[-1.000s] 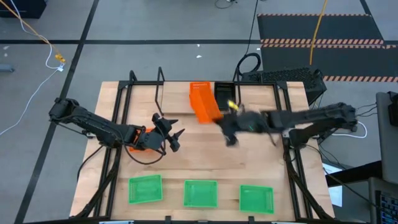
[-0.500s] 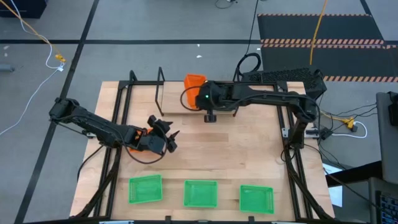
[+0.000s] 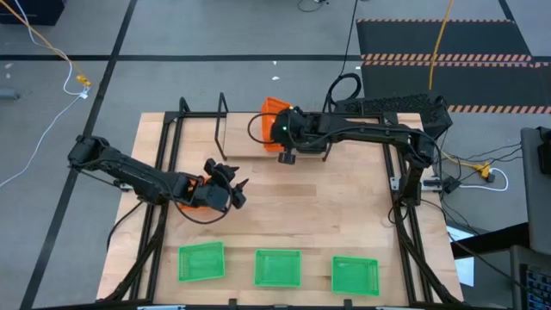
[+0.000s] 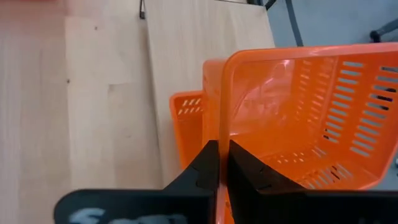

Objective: Stack baskets on shelf by color
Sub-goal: Stack the bottom orange bin on top of the orange bin on the shelf, then stack the orange bin on top of the orange bin on the shelf

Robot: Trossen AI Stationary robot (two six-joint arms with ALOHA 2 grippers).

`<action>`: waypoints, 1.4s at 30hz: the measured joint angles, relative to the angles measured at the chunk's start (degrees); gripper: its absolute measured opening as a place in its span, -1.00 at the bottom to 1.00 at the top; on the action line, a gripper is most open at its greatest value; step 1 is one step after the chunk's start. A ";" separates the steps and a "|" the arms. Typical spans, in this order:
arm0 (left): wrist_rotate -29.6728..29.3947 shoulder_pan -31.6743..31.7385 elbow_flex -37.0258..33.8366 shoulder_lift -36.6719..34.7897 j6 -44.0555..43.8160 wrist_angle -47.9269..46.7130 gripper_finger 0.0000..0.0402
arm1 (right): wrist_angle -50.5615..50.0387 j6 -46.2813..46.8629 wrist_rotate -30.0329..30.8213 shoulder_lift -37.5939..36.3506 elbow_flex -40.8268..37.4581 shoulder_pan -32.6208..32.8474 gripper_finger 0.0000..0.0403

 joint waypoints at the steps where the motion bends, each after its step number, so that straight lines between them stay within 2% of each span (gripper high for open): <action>1: -0.02 0.10 0.00 0.00 0.00 0.00 0.27 | -0.12 0.46 -0.12 -0.02 -0.03 -0.19 -0.95; 6: -0.02 0.18 0.00 0.00 -0.22 0.02 0.27 | 1.68 1.12 -0.21 0.00 -2.77 -0.77 -0.86; 16: -0.02 0.18 0.00 0.00 -0.35 0.02 0.27 | 4.26 0.30 -0.38 -0.71 -3.26 -0.73 -0.38; 21: 0.39 0.12 0.00 0.00 -0.46 -0.22 0.27 | 3.31 -1.05 -0.48 -3.71 -3.26 -0.30 -0.27; 23: 1.34 -0.43 0.00 0.00 -1.09 -0.82 0.27 | -1.17 -1.04 -3.76 -5.34 -3.28 0.37 -0.28; 26: 1.54 -1.95 0.00 -0.20 -2.61 -3.01 0.27 | -4.63 -1.07 -13.28 -9.38 -5.30 1.94 -0.32; 29: -0.44 -2.97 0.00 -1.89 -5.96 -6.17 0.27 | 1.62 -5.92 -18.39 -14.71 -13.82 5.37 -0.36; 33: -2.10 -4.10 0.00 -5.54 -9.68 -10.34 0.27 | 22.50 -16.02 -17.98 -18.22 -27.50 11.01 -0.37; 35: -1.75 -5.01 0.00 -7.62 -11.04 -12.33 0.27 | 33.77 -18.74 -16.22 -16.47 -31.23 13.43 -0.37; 37: -0.90 -6.40 0.00 -9.47 -11.43 -13.91 0.27 | 39.94 -22.13 -13.69 -11.85 -30.51 15.01 -0.36; 40: -0.59 -8.69 0.00 -12.53 -12.36 -18.43 0.27 | 37.41 -26.30 -13.97 -1.43 -21.75 16.09 -0.33; 42: -2.95 -9.89 0.00 -14.11 -14.57 -21.64 0.27 | 34.31 -28.86 -15.60 4.71 -14.73 16.57 -0.30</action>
